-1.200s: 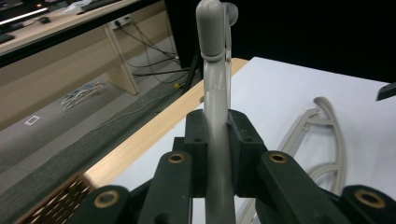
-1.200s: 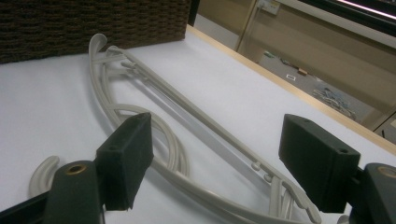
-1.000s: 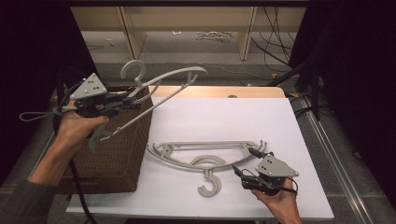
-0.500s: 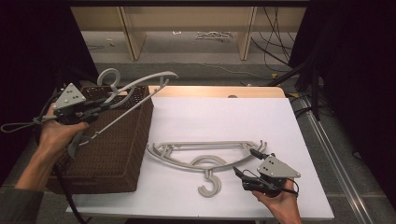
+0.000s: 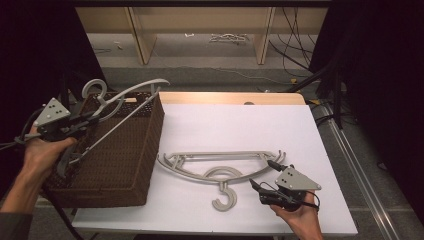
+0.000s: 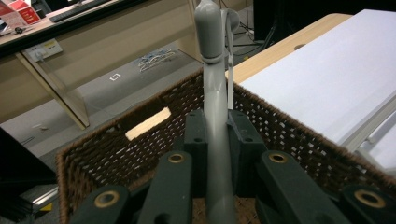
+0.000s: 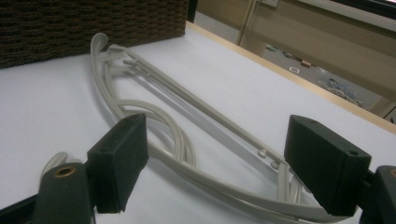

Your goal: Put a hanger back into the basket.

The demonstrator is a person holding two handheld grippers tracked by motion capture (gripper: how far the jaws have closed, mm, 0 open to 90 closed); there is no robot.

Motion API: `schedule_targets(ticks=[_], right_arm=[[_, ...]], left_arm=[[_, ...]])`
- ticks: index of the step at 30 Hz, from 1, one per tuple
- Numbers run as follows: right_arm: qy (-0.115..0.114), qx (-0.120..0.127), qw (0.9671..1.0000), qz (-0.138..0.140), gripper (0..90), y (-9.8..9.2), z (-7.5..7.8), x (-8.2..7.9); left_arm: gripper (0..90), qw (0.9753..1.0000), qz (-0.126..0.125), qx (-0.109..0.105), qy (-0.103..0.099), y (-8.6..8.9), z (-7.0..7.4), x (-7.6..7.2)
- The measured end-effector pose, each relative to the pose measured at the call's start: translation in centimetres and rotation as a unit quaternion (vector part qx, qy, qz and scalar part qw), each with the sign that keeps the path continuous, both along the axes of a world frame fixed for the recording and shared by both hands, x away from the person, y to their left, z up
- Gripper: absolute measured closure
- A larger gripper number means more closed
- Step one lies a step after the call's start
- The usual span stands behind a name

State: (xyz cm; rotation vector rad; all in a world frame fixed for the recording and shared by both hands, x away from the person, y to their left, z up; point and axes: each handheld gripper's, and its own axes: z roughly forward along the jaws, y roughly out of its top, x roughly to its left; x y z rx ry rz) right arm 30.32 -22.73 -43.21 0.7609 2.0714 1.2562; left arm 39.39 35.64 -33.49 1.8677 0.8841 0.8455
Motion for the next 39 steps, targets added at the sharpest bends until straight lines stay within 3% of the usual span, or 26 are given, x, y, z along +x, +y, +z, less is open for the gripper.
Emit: schedule_targets(ticks=[8,20,30,35,37,38,39], right_arm=[[0.003,0.001,1.0000,0.000,22.8,0.0,-0.1,0.1],[0.004,-0.002,1.0000,0.000,22.8,-0.1,-0.2,0.1],[0.005,0.000,1.0000,0.000,22.9,0.0,-0.3,0.2],[0.008,-0.002,1.0000,0.001,22.9,-0.1,-0.3,0.2],[0.009,-0.004,1.0000,0.002,23.0,-0.1,-0.3,0.2],[0.008,-0.004,1.0000,0.002,23.0,-0.1,-0.3,0.2],[0.008,-0.004,1.0000,0.002,23.0,-0.1,-0.3,0.2]], left_arm=[[79.6,0.9994,0.029,-0.010,0.018,2.0,-1.4,-0.3],[79.6,0.9985,0.038,-0.012,0.036,2.7,-2.7,-0.5],[79.6,0.9974,0.044,0.002,0.057,2.8,-3.7,-0.3],[79.6,0.9949,0.053,0.002,0.086,2.6,-4.6,0.4],[79.5,0.9934,0.056,-0.004,0.100,2.6,-5.0,0.8],[79.5,0.9911,0.059,-0.006,0.119,2.6,-5.4,1.1],[79.5,0.9911,0.059,-0.006,0.119,2.6,-5.4,1.1]])
